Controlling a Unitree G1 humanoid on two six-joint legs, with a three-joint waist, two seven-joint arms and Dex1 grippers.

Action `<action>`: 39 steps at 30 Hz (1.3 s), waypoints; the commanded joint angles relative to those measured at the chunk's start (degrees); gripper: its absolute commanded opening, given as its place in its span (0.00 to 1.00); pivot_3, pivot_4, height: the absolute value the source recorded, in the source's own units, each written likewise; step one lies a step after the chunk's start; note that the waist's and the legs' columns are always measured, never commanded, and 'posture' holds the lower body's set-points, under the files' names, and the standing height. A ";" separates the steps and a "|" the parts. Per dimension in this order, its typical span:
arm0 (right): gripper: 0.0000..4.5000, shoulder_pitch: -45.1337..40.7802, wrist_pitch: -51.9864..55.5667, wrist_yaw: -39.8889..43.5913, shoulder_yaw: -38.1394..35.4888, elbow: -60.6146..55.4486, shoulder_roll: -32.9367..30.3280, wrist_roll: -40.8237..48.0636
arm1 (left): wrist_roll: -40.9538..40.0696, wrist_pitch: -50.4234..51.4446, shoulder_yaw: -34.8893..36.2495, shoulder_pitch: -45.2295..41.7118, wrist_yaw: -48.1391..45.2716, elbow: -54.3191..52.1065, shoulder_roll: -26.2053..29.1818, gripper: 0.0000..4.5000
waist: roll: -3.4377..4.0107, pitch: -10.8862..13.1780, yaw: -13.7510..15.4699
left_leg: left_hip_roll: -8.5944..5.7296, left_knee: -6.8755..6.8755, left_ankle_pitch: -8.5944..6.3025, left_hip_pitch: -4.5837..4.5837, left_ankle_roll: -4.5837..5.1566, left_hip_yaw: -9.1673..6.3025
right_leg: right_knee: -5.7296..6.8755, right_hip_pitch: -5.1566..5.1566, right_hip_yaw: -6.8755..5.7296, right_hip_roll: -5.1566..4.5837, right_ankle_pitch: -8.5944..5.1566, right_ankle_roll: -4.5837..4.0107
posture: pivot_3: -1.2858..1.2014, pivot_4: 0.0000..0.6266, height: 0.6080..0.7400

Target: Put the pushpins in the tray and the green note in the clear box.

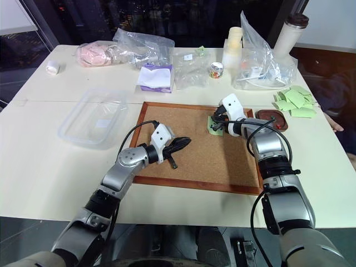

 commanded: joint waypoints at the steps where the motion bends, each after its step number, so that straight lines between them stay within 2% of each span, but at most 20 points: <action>1: 0.00 -0.13 1.62 -0.19 -2.65 -7.04 -1.01 1.38 | -0.61 2.73 -0.67 2.02 -0.85 -0.11 -0.22 0.00 | 0.00 0.00 0.00 | 0.00 -0.01 0.00 0.00 0.00 0.00 | -0.01 -0.01 0.00 0.00 0.00 0.00 | 0.52 0.24 1.00; 13: 0.00 2.28 9.09 -3.45 -7.68 -19.00 -2.11 3.45 | 0.10 3.08 -1.21 1.42 -1.50 0.86 -0.87 0.00 | 0.10 -0.06 0.06 | -0.01 -0.02 -0.01 0.02 0.01 0.00 | -0.03 0.03 0.00 -0.02 0.00 0.00 | 0.52 0.24 1.00; 20: 0.00 5.62 10.63 -5.68 -16.17 -20.58 -8.23 4.90 | 0.53 2.08 -0.89 0.62 -1.67 1.69 -0.96 0.00 | 0.11 -0.06 0.32 | -0.07 -0.02 -0.03 0.00 0.05 0.01 | -0.08 0.05 0.00 -0.08 0.00 0.00 | 0.52 0.24 1.00; 26: 0.00 7.88 7.73 -6.21 -19.22 -13.99 -12.11 4.02 | 0.57 1.47 -0.46 0.13 -1.44 2.41 -1.17 0.00 | 0.20 -0.12 0.10 | -0.06 -0.01 -0.02 0.10 0.04 0.00 | -0.06 0.15 0.00 -0.06 0.00 0.00 | 0.52 0.24 1.00; 33: 0.00 5.46 0.82 -6.48 -18.54 -0.07 -12.64 2.50 | 0.73 1.43 -0.54 0.38 -1.16 2.13 -1.32 0.00 | 0.29 -0.17 0.08 | -0.08 -0.01 -0.02 0.10 0.04 0.02 | -0.06 0.15 0.01 -0.06 0.00 0.01 | 0.52 0.24 1.00; 39: 0.00 3.43 -3.45 -6.34 -17.62 7.20 -12.54 1.30 | 0.69 1.80 -0.55 0.96 -0.67 1.29 -1.53 0.00 | 0.32 -0.19 0.08 | -0.08 -0.01 -0.02 0.11 0.04 0.02 | -0.07 0.15 0.02 -0.05 0.00 0.01 | 0.52 0.24 1.00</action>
